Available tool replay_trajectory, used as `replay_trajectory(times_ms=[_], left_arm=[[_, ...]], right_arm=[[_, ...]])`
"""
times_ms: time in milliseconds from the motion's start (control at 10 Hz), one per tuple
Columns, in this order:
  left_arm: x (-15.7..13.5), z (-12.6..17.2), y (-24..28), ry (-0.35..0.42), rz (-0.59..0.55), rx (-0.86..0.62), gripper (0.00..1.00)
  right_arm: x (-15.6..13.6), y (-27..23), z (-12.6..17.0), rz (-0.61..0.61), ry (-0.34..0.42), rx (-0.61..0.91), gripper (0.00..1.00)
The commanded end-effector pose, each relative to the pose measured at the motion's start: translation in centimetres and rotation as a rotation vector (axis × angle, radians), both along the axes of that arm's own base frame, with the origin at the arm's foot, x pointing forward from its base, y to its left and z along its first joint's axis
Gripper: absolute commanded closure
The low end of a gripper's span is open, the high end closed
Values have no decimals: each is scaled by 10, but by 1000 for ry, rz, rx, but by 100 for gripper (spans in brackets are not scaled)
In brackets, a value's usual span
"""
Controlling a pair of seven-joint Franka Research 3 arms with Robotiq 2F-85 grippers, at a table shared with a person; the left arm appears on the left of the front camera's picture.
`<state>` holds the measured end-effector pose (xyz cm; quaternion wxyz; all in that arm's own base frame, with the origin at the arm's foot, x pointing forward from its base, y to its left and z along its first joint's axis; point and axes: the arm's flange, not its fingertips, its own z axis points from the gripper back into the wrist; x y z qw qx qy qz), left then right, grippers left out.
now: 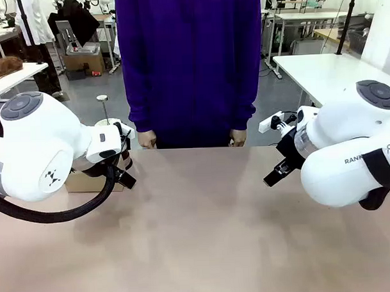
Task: Pour a drink into a cup and package it in a carrier.
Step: Pick up the 600 ml Paper Cup and place it in the middle top area of the table.
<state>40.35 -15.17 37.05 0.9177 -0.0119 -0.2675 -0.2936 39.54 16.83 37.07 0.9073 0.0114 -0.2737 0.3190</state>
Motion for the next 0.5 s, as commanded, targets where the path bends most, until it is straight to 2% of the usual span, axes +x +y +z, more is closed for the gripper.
replay_trajectory(times_ms=[0, 400], left_arm=[[0, 0, 0, 0, 0, 0, 0], [0, 0, 0, 0, 0, 0, 0]], right_arm=[[0, 0, 0, 0, 0, 0, 0], [0, 0, 0, 0, 0, 0, 0]])
